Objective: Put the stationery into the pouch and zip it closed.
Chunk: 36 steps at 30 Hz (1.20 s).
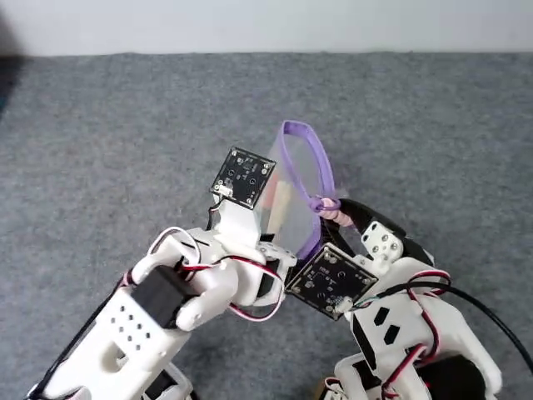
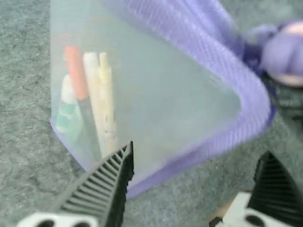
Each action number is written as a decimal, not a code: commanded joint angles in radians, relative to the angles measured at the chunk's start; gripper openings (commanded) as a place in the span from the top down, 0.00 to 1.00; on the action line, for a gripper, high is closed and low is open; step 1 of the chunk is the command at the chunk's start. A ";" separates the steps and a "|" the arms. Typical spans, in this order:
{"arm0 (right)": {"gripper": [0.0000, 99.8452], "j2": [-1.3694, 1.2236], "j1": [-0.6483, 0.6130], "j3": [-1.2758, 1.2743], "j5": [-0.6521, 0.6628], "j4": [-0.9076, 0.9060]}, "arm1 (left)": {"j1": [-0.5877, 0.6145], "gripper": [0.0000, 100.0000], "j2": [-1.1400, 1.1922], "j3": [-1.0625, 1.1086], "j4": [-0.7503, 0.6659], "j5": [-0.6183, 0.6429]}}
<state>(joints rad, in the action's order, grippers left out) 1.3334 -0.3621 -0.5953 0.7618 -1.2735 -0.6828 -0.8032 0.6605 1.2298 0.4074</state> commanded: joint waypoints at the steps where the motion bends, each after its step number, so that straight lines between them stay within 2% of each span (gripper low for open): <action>1: 0.99 -0.016 -0.021 0.000 -0.028 0.021 | 0.023 0.61 0.003 0.019 -0.051 0.023; 9: 0.99 -0.007 -0.016 0.000 -0.032 0.015 | 0.216 0.61 -0.008 0.002 0.026 -0.002; 15: 0.99 -0.007 -0.016 0.006 -0.032 0.015 | 0.252 0.61 -0.008 -0.124 0.100 -0.009; 20: 0.99 -0.007 -0.022 0.006 -0.032 0.022 | 0.247 0.61 -0.008 -0.148 0.132 -0.044; 26: 0.99 -0.007 -0.024 0.006 -0.034 0.022 | 0.207 0.61 -0.008 -0.145 0.066 -0.041; 29: 0.99 -0.007 -0.067 0.006 -0.034 0.022 | 0.195 0.61 -0.002 -0.142 0.008 -0.041; 36: 0.99 -0.007 -0.094 0.006 -0.034 0.024 | 0.227 0.61 0.002 -0.134 -0.064 -0.041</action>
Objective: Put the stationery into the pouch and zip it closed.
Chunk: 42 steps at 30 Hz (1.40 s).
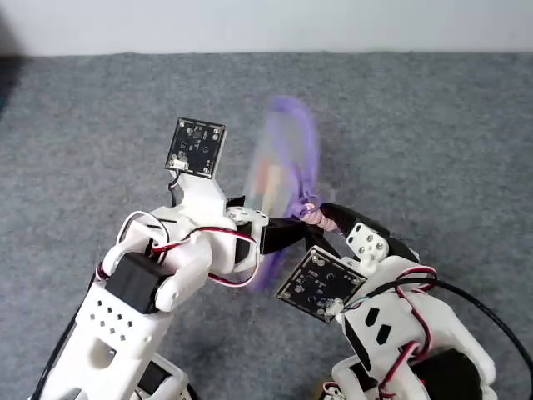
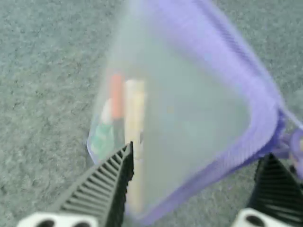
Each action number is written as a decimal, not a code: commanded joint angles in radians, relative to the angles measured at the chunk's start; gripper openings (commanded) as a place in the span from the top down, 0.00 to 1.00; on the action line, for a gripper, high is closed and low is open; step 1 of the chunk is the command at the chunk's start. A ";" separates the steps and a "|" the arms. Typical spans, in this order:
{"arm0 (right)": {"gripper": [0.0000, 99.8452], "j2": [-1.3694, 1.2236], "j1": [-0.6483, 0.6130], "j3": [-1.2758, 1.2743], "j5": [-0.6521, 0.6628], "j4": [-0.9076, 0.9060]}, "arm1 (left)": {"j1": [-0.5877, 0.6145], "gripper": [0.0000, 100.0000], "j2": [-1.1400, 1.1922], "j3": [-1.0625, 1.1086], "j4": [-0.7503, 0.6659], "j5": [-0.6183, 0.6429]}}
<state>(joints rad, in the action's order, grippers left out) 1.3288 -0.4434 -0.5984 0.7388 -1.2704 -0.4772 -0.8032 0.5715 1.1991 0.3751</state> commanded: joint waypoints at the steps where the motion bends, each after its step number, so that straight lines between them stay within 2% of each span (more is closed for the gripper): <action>1: 0.99 -0.002 -0.013 0.009 -0.011 0.021 | 0.032 0.61 0.002 -0.031 -0.035 -0.009; 5: 0.99 -0.002 -0.027 0.009 -0.011 0.021 | 0.074 0.62 -0.008 0.039 -0.032 -0.011; 10: 0.99 -0.002 -0.021 0.011 -0.011 0.022 | 0.078 0.69 -0.009 0.061 0.005 -0.026; 19: 0.99 -0.002 -0.018 0.011 -0.009 0.070 | 0.078 0.76 -0.009 0.059 0.055 -0.199; 23: 0.99 -0.002 0.053 0.003 -0.009 0.067 | 0.083 0.79 -0.009 0.028 0.107 -0.256; 32: 0.99 -0.001 0.077 0.008 -0.009 -0.028 | 0.084 0.83 -0.009 -0.064 0.206 -0.402; 38: 0.99 -0.001 0.076 0.008 -0.003 -0.025 | 0.084 0.86 -0.017 -0.065 0.241 -0.450; 42: 0.99 -0.001 0.076 0.008 -0.003 -0.021 | 0.080 0.84 -0.127 -0.062 0.262 -0.477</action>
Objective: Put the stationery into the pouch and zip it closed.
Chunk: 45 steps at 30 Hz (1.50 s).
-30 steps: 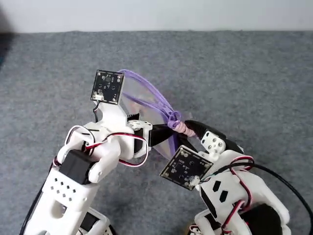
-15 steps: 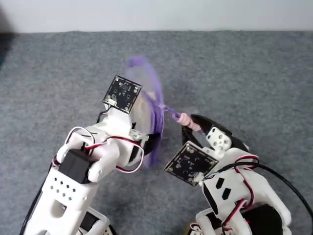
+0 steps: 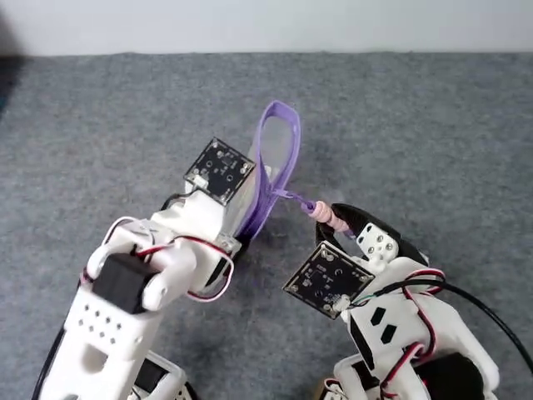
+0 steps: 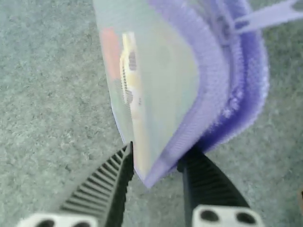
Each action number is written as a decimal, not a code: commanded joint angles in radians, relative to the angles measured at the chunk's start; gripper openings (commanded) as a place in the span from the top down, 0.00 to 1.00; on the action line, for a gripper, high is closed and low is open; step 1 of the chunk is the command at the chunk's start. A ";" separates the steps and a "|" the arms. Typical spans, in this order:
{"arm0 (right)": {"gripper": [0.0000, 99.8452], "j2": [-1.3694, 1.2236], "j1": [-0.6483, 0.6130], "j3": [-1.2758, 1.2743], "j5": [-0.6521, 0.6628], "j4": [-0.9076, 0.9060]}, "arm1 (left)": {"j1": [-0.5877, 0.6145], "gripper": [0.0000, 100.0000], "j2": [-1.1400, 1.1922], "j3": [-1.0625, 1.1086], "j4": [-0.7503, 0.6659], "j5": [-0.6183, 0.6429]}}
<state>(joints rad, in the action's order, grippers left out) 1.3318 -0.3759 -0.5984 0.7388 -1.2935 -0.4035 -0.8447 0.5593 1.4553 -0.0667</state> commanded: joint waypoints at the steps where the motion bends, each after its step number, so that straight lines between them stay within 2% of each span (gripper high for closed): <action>1: 0.99 -0.004 0.008 0.008 -0.003 0.004 | 0.011 0.82 -0.123 -0.048 -0.002 -0.044; 4: 0.99 -0.004 0.007 0.006 -0.008 0.007 | 0.012 0.72 -0.222 -0.047 0.006 -0.003; 6: 0.99 -0.004 -0.019 0.005 -0.011 0.007 | 0.012 0.69 -0.264 -0.044 0.029 0.028; 13: 0.99 -0.005 -0.097 0.005 -0.011 0.007 | -0.006 0.69 -0.299 -0.048 0.071 0.126; 20: 0.99 -0.005 -0.114 0.005 -0.011 0.008 | -0.129 0.69 -0.311 -0.044 0.068 0.222; 27: 0.99 -0.005 -0.116 0.005 -0.012 0.027 | -0.140 0.69 -0.311 0.067 -0.061 0.221; 33: 0.99 -0.013 -0.116 0.003 -0.035 0.088 | -0.221 0.69 -0.310 0.151 -0.152 0.227; 40: 0.99 -0.013 -0.116 0.003 -0.037 0.088 | -0.219 0.69 -0.310 0.243 -0.242 0.227; 45: 0.99 -0.013 -0.116 0.003 -0.037 0.085 | -0.218 0.77 -0.315 0.302 -0.353 0.227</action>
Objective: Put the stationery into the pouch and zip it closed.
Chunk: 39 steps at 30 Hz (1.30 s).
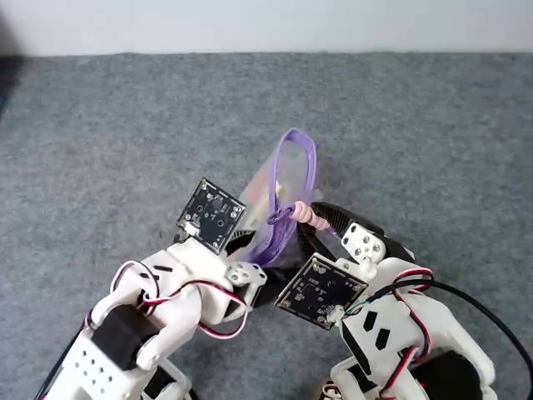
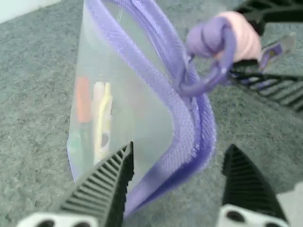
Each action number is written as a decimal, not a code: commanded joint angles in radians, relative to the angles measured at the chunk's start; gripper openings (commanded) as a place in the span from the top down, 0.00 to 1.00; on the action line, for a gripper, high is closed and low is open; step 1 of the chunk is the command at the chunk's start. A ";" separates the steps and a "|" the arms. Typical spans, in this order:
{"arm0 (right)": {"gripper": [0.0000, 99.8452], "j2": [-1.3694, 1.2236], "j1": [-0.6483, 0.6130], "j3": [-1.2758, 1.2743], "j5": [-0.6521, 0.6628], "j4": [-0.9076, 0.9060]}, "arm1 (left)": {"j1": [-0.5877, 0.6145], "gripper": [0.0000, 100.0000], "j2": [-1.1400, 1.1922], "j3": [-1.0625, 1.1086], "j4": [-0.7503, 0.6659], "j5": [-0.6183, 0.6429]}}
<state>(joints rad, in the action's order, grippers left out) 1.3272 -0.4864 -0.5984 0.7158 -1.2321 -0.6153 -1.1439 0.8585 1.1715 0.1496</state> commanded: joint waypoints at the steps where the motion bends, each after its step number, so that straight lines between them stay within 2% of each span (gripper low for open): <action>1: 0.99 -0.008 -0.005 0.003 -0.014 0.024 | -0.006 0.79 -0.017 0.008 -0.089 0.011; 5: 0.99 -0.007 -0.005 0.003 -0.014 0.024 | 0.005 0.82 -0.018 0.005 -0.123 0.011; 12: 0.99 -0.007 -0.005 0.003 -0.014 0.024 | 0.098 0.82 -0.018 0.010 -0.164 0.005; 23: 0.99 -0.008 -0.005 0.003 -0.015 0.024 | 0.098 0.83 -0.020 0.004 -0.203 0.011; 29: 0.99 -0.010 -0.005 0.002 -0.015 0.024 | 0.095 0.93 -0.020 0.002 -0.262 0.005; 36: 0.99 -0.010 -0.005 0.002 -0.015 0.022 | 0.103 0.95 -0.020 0.004 -0.265 0.003; 39: 0.99 -0.010 -0.001 0.002 -0.015 0.022 | 0.103 0.99 -0.021 0.002 -0.264 0.003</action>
<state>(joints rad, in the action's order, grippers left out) 1.3272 -0.4864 -0.6015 0.7127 -1.2321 -0.5232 -1.1485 0.8784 0.9337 0.1496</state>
